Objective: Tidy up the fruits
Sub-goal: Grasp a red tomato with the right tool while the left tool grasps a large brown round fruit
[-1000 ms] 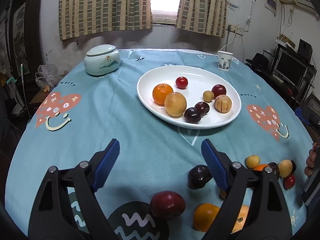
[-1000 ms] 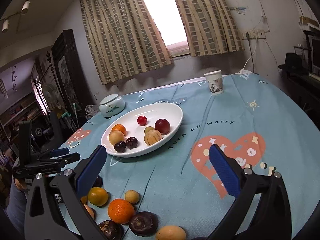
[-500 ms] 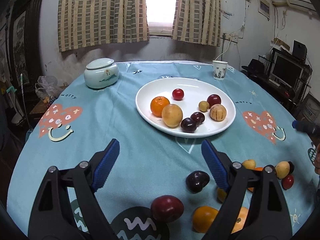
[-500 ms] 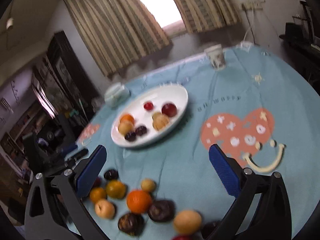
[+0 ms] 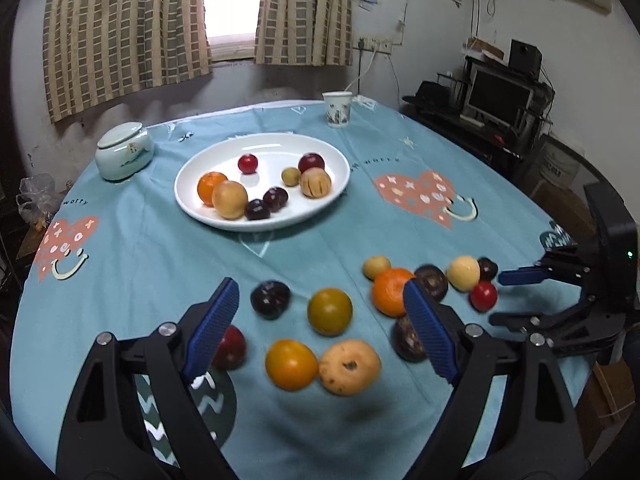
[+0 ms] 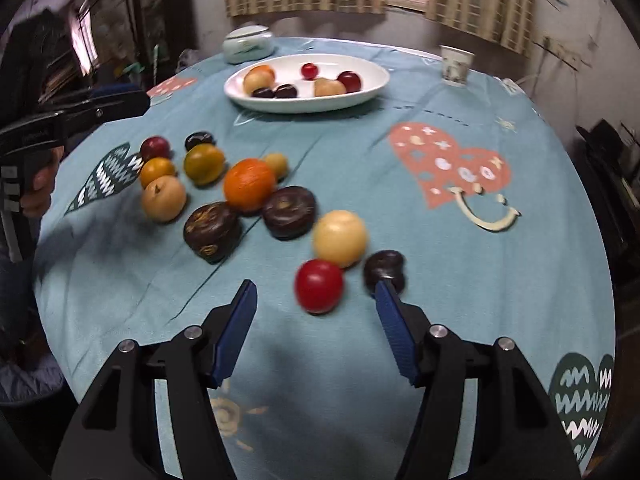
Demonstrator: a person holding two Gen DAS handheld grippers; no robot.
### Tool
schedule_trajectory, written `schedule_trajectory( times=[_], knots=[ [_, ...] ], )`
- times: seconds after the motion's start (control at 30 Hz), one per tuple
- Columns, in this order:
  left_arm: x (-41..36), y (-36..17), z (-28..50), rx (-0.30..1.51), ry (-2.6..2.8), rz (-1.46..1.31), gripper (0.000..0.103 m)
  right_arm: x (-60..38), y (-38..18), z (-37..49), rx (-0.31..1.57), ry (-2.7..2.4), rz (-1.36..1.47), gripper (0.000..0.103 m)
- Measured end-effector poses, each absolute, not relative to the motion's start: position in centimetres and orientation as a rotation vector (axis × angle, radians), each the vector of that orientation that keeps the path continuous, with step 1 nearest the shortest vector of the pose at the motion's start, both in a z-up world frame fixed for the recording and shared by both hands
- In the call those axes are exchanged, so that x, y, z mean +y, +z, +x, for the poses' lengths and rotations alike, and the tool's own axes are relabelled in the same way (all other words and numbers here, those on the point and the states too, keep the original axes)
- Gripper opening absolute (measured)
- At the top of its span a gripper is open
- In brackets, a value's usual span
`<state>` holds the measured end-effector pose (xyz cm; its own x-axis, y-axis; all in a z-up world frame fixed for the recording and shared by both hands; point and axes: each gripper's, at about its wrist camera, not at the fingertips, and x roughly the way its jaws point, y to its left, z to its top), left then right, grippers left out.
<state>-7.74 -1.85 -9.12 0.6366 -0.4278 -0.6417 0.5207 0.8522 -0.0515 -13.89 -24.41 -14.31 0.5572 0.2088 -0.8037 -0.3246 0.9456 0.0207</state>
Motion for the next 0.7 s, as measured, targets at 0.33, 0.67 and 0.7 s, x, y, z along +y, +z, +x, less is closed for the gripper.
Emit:
schedule_trajectory(
  times=[0.33,0.67,0.7],
  knots=[
    [-7.2,-11.1,-10.8,0.767,-0.613,0.296,0.086,-25.9,-15.5,-13.8,0.927,0.284,-0.098,0.029],
    [-11.6,-14.6,-9.9,0.849,-0.562,0.380,0.085,-27.2,-15.7,-15.5,0.900,0.301,-0.046,0.029],
    [-11.7,-14.8,-9.6,0.859,-0.551,0.376,0.085,-27.3,-15.8,-15.5,0.901,0.304,-0.040,0.029]
  ],
)
